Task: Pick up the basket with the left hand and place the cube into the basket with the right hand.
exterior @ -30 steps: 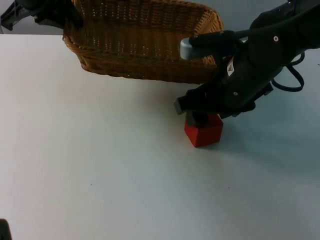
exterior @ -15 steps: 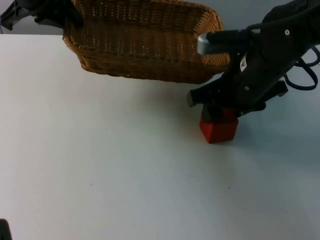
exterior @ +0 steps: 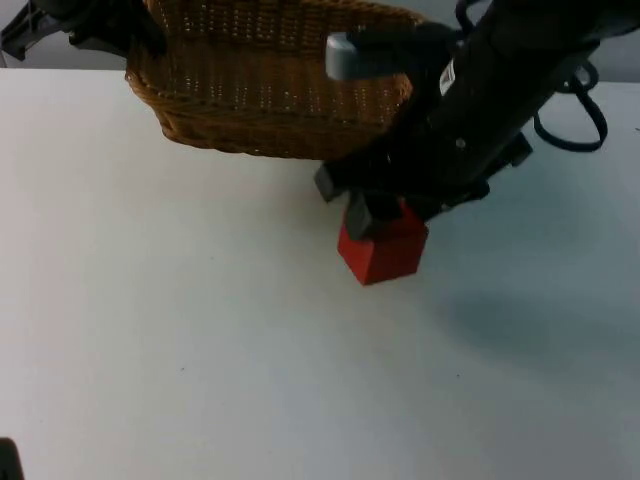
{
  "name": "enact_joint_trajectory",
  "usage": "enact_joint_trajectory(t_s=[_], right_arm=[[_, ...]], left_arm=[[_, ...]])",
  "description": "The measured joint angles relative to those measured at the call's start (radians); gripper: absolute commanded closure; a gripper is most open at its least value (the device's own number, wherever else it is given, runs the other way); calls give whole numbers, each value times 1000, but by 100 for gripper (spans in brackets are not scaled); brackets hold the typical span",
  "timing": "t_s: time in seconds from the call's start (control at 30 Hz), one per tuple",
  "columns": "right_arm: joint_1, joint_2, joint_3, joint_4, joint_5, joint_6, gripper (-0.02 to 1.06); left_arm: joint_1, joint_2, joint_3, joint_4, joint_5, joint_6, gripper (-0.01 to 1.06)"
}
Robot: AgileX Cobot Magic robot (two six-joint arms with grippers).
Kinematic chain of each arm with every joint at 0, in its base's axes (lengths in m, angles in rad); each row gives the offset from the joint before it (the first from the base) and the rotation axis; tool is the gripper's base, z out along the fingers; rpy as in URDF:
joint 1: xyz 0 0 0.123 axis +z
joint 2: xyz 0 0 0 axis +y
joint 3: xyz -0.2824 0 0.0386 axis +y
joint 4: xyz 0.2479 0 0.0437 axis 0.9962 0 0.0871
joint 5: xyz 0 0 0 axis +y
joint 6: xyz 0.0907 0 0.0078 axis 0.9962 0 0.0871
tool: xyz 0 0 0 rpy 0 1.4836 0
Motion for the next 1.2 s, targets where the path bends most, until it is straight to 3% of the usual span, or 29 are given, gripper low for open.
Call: enact_joint_trajectory(t_s=[0.17,0.37,0.5,0.63,1.2], right_arm=[[2,-64,-147,-10,74,-9,104],[2,-77,-348,-159,101,71,96],[0,-37,-426,-313,139,168,68],[-11,9,-453,-346,165,190,53],[-139,199,-591,-351,131,222,52]], left_arm=[[0,0,0,0,-2,0,105],[0,0,0,0,-2,0,105],[0,0,0,0,-2,0,105],[0,0,0,0,-2,0,105],[0,0,0,0,-2,0,105]])
